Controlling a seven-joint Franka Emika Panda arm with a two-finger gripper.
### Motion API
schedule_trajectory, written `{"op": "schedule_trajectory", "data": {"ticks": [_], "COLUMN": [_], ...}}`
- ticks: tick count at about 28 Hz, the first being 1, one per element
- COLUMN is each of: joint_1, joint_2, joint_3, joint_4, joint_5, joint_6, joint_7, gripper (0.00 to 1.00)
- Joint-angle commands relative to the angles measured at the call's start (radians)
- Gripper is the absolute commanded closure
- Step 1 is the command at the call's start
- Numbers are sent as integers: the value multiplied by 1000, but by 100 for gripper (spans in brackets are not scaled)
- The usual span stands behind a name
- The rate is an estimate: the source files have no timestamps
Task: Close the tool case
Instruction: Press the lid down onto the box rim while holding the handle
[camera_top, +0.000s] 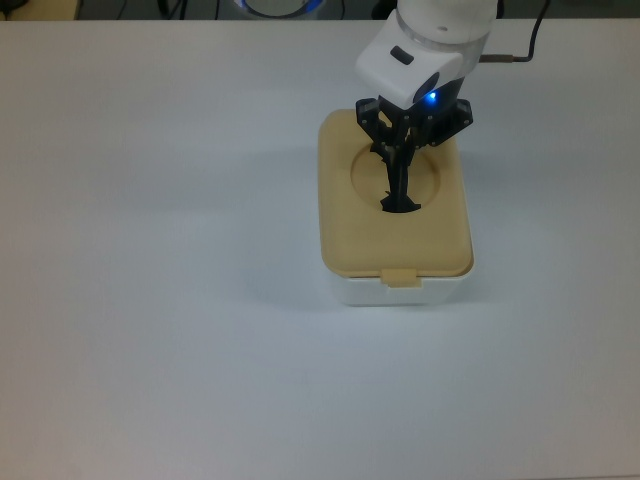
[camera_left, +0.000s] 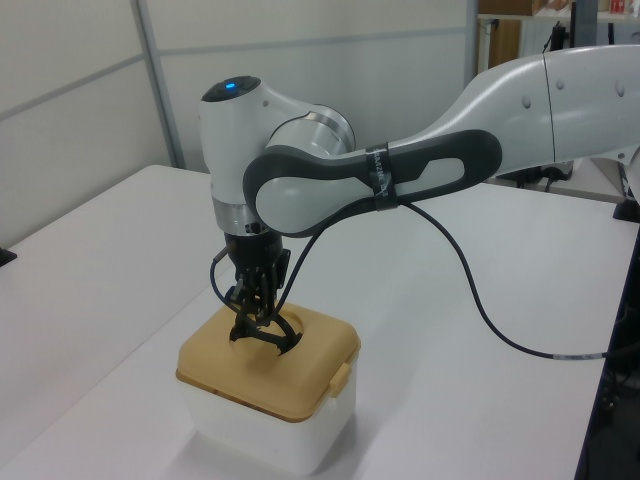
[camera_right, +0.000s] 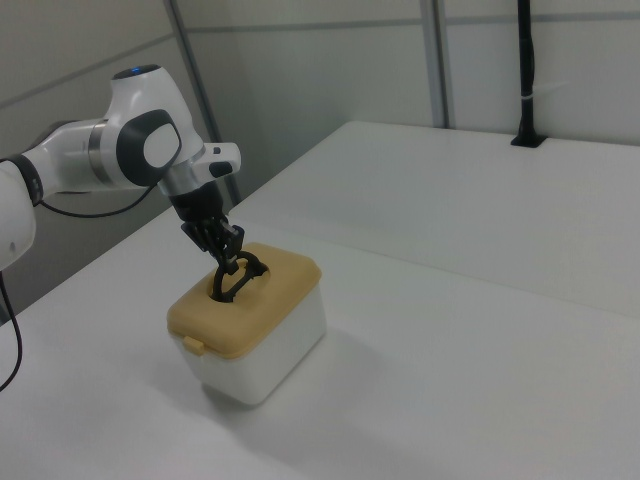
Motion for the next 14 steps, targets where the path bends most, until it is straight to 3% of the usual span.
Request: {"op": "schedule_trajectory", "data": {"ticks": [1, 2, 3, 4, 5, 8, 14], "joint_1": [8, 8, 8, 8, 8, 8, 8], "joint_2": [-15, -15, -15, -15, -15, -15, -25], "joint_3": [-7, -5, -7, -7, -7, -2, -2], "joint_4": [-17, -17, -17, -17, -18, -26, -24], "joint_5": [-20, -20, -22, -22, -26, -57, -58], "joint_6": [-24, -24, -25, -25, -25, -25, -27], "joint_7": [17, 17, 16, 16, 16, 14, 14], "gripper": [87, 74, 37, 15, 6, 5, 0]}}
